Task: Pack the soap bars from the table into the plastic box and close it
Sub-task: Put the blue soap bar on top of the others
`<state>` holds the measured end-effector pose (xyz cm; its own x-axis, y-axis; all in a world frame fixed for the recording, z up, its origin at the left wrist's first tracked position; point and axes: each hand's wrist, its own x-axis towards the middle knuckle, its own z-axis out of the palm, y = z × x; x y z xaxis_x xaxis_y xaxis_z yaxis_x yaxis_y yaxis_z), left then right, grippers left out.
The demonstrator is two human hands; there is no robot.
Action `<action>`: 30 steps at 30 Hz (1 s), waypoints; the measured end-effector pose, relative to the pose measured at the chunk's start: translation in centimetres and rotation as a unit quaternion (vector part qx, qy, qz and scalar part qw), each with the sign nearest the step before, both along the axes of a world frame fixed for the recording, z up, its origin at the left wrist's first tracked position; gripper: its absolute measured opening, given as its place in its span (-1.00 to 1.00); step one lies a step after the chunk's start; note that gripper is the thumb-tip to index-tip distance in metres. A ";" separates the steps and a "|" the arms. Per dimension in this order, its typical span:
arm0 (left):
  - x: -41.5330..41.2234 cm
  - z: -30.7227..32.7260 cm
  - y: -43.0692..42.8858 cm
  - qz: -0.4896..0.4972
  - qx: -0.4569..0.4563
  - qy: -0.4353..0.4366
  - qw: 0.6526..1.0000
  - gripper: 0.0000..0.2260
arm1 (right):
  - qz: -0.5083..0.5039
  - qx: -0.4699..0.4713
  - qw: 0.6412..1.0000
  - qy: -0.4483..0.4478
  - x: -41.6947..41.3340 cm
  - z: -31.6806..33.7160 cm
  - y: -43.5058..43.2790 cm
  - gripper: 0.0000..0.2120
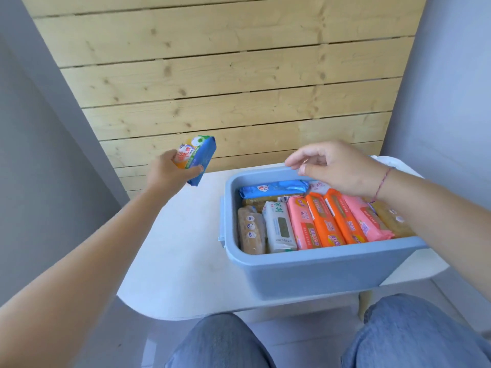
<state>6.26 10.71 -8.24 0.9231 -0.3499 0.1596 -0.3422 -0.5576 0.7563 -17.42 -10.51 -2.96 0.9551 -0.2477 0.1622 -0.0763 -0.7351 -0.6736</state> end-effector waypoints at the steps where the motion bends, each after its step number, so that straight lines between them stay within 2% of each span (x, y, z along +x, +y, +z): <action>1: -0.9 2.3 0.1 -0.026 -0.016 -0.039 0.999 -0.66 | -0.017 -0.010 0.999 -0.035 -0.3 0.7 0.0 -0.73; 4: -5.8 8.4 -0.2 -0.150 -0.039 -0.109 0.982 -0.57 | -0.070 -0.014 0.984 -0.163 -1.8 3.0 -0.2 -0.67; 6: -9.8 10.0 -1.1 -0.235 -0.016 -0.123 0.964 -0.53 | -0.056 -0.018 0.980 -0.191 -3.6 4.1 -0.6 -0.62; 10: -14.5 7.9 -3.1 -0.342 0.057 -0.061 0.936 -0.47 | 0.018 -0.029 0.998 -0.046 -6.1 3.1 -0.8 -0.69; 12: -15.3 5.8 -3.5 -0.367 0.126 -0.040 0.921 -0.41 | 0.027 -0.038 0.998 0.033 -7.0 1.2 -0.6 -0.72; 15: -15.7 3.9 -3.6 -0.401 0.188 0.008 0.896 -0.39 | 0.049 -0.035 0.992 0.113 -8.0 -1.2 -0.8 -0.62; 18: -15.9 3.5 -3.4 -0.415 0.197 -0.011 0.888 -0.36 | 0.032 -0.006 0.998 0.057 -8.4 -0.8 -2.4 -0.70; 20: -16.1 3.3 -3.5 -0.409 0.197 -0.079 0.888 -0.35 | -0.063 0.039 0.996 -0.050 -8.6 0.0 -5.2 -0.75; 22: -16.3 3.1 -3.5 -0.364 0.145 -0.104 0.914 -0.32 | -0.205 0.048 0.970 -0.119 -8.8 0.0 -9.2 -0.77; 23: -16.2 3.1 -3.7 -0.337 0.115 -0.104 0.928 -0.32 | -0.266 0.033 0.958 -0.100 -9.0 -0.6 -11.3 -0.77; 25: -15.8 3.1 -4.2 -0.279 0.094 -0.122 0.948 -0.36 | -0.345 -0.003 0.938 0.031 -9.0 -2.8 -15.2 -0.66; 28: -15.0 3.0 -5.6 -0.213 0.136 -0.134 0.958 -0.46 | -0.375 -0.069 0.896 0.228 -9.6 -6.7 -18.2 -0.50; 30: -14.8 3.3 -6.5 -0.207 0.167 -0.118 0.957 -0.47 | -0.370 -0.060 0.887 0.269 -10.1 -8.4 -19.1 -0.46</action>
